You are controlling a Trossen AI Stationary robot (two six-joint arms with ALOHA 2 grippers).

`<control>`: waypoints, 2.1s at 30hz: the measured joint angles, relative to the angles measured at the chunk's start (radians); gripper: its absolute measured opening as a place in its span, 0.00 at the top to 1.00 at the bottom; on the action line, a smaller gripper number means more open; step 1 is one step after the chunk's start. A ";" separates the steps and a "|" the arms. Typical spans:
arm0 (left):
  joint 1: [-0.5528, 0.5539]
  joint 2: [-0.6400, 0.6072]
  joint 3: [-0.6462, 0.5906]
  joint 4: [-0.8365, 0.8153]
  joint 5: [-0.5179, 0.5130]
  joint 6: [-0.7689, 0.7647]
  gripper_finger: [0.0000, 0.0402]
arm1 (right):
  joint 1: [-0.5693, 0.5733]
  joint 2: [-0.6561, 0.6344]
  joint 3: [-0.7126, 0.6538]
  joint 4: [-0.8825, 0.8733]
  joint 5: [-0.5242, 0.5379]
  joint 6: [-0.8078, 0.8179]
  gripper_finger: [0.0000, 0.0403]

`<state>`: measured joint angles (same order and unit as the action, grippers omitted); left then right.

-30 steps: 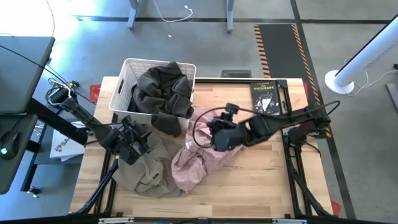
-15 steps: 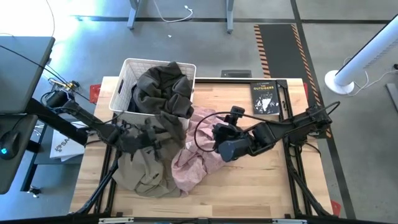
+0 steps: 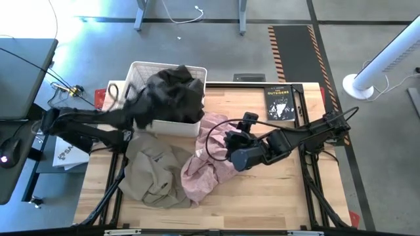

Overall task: Sort clothes
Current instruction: Put the black jacket into the laundry bin

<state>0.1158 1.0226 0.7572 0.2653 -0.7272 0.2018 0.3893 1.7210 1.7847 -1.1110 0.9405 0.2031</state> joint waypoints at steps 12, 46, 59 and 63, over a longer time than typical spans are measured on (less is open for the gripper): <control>0.430 0.197 0.259 -0.931 0.378 -0.304 0.68 | 0.000 0.000 0.000 -0.120 0.022 0.068 0.59; 0.403 0.297 0.188 -0.717 0.392 -0.358 0.78 | 0.025 0.000 0.000 -0.330 0.157 0.249 0.59; 0.594 0.236 0.260 -0.939 0.537 -0.347 0.85 | 0.026 0.000 0.000 -0.344 0.146 0.245 0.59; 0.563 0.117 0.351 -0.961 0.535 -0.330 0.87 | 0.026 0.000 0.000 -0.344 0.146 0.245 0.59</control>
<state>0.6790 1.1397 1.1078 -0.6960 -0.1925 -0.1280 0.4152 1.7210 1.7847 -1.4555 1.0863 0.4484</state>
